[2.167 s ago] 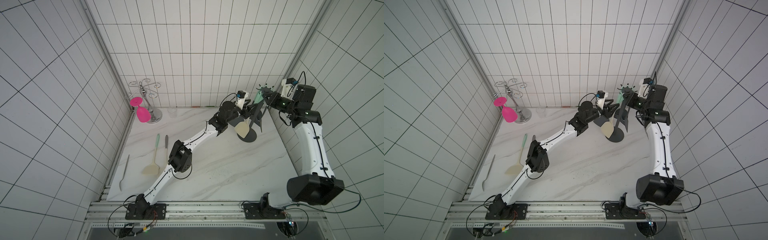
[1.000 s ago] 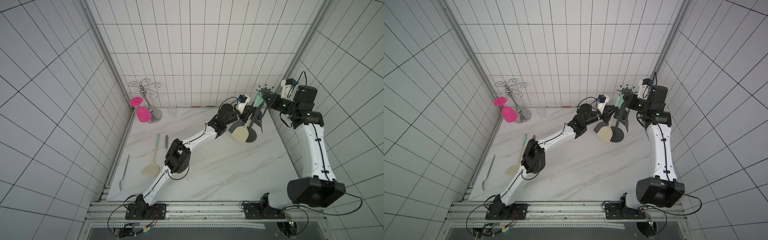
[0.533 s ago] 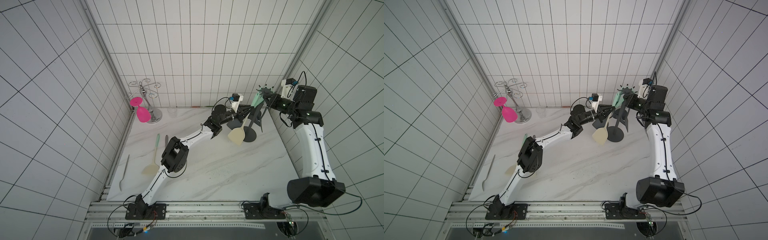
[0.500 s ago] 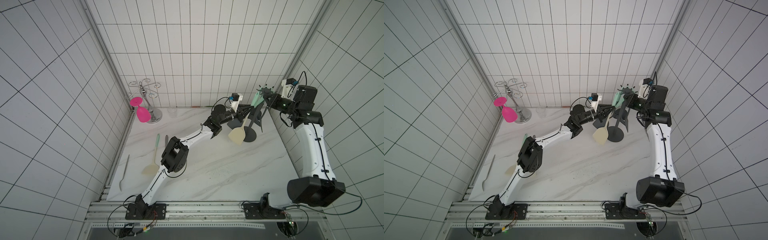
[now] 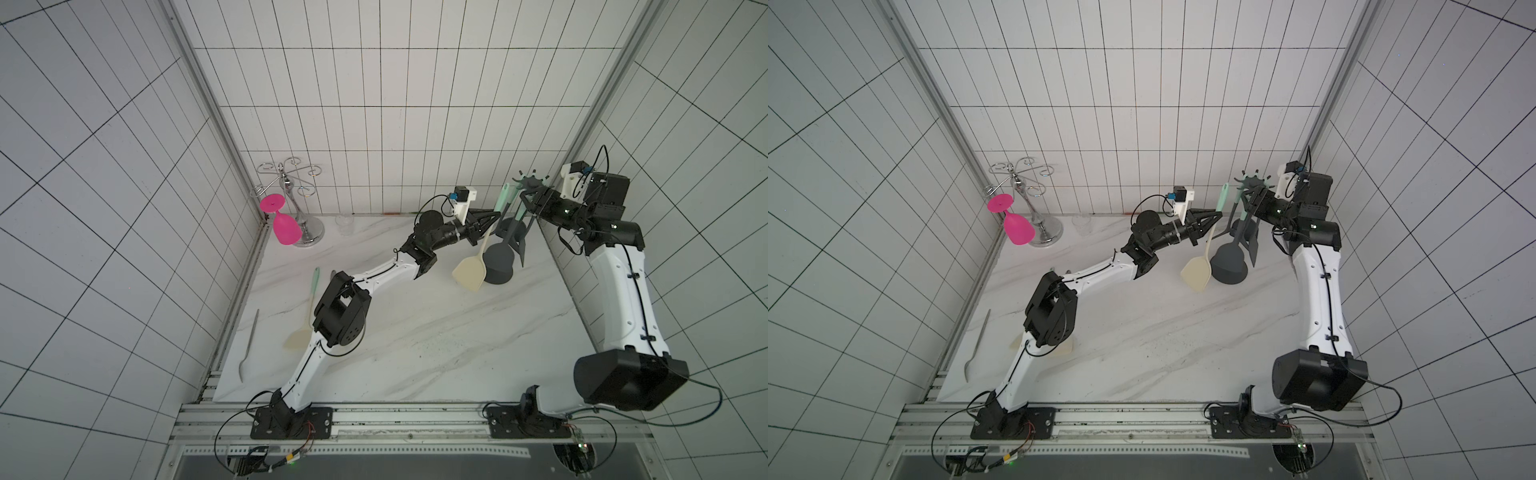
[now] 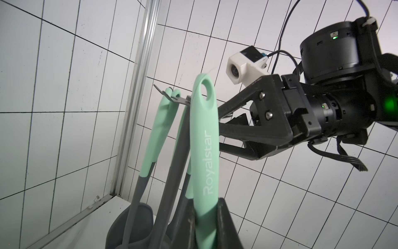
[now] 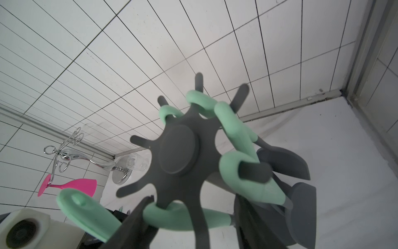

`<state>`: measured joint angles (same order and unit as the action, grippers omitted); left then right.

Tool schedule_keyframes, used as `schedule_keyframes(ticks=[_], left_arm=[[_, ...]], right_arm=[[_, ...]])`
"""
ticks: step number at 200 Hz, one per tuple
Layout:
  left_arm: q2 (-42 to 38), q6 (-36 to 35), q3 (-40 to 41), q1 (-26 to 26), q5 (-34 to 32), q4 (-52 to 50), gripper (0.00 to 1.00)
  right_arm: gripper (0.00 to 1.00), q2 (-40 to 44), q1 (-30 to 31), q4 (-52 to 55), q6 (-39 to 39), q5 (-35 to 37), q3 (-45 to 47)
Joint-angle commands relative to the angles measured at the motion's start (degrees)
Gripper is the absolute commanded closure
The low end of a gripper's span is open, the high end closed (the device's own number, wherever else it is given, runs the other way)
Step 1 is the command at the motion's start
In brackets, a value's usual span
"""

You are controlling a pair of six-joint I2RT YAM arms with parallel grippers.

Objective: Take the spatula off the kitchen utensil rack
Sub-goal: Take off the spatula from the rack, then place the spatula at the center of the board.

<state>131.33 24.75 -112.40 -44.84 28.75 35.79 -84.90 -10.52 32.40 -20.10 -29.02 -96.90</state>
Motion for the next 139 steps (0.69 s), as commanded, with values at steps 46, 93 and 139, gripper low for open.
schedule_keyframes(ticks=[46,93,139], left_arm=[[-12.56,-0.27,11.03,2.45,-0.73,0.20,1.00],[-26.40,-4.91,24.42,4.55,-6.28,-13.18,1.00],[-41.58,-10.67,37.12,5.26,-17.47,-29.66,1.00]], right_arm=[[0.27,1.55,-0.06,9.26,-2.14,0.89,-0.96],[0.26,7.75,-0.11,12.40,-1.05,3.28,3.16],[0.26,15.17,0.57,12.52,-0.58,3.41,11.86]])
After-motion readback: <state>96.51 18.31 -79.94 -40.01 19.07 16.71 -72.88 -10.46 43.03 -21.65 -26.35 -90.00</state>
